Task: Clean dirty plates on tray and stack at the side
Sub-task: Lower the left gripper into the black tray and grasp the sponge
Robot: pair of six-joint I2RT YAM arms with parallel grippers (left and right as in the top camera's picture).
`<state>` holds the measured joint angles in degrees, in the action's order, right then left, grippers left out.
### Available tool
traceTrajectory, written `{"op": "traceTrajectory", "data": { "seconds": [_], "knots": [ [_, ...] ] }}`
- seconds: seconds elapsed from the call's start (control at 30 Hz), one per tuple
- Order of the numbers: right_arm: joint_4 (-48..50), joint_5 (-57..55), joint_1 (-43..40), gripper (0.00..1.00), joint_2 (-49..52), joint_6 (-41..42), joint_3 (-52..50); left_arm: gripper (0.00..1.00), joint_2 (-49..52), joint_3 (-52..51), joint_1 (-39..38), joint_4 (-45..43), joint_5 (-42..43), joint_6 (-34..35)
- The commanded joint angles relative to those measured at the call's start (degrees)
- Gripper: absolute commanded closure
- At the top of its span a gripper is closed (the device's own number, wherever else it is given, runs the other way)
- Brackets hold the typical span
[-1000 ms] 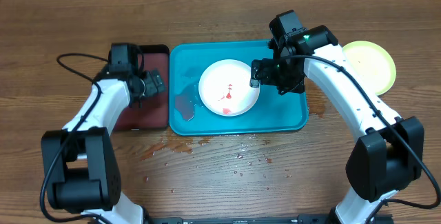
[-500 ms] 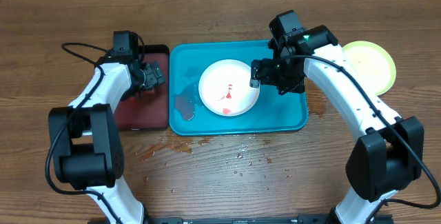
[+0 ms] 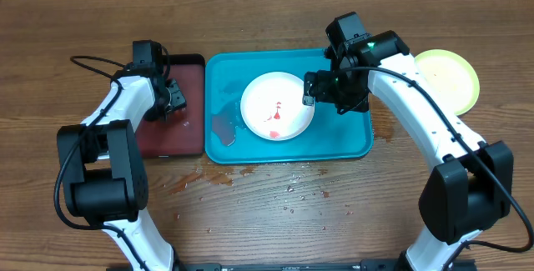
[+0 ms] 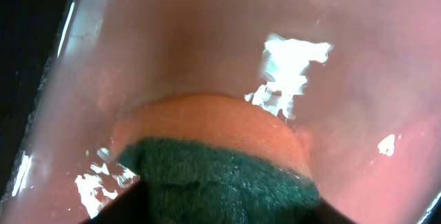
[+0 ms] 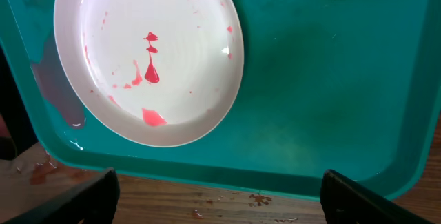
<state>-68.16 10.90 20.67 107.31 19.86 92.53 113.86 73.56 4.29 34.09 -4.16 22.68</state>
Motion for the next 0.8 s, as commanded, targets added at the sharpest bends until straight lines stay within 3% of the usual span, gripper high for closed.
{"op": "traceTrajectory", "data": {
  "seconds": [0.0,0.13,0.47,0.77],
  "knots": [
    [0.3,-0.8,-0.2,0.06,-0.9,-0.2,1.0,0.65,1.8,0.5,0.2,-0.2,0.6,0.3],
    [0.3,-0.8,-0.2,0.06,-0.9,-0.2,1.0,0.96,2.0,0.5,0.2,0.2,0.5,0.3],
    [0.3,-0.8,-0.2,0.06,-0.9,-0.2,1.0,0.96,1.7,1.4,0.2,2.9,0.6,0.1],
    [0.3,-0.8,-0.2,0.06,-0.9,-0.2,1.0,0.96,0.9,10.1,0.2,11.4,0.2,-0.9]
  ]
}}
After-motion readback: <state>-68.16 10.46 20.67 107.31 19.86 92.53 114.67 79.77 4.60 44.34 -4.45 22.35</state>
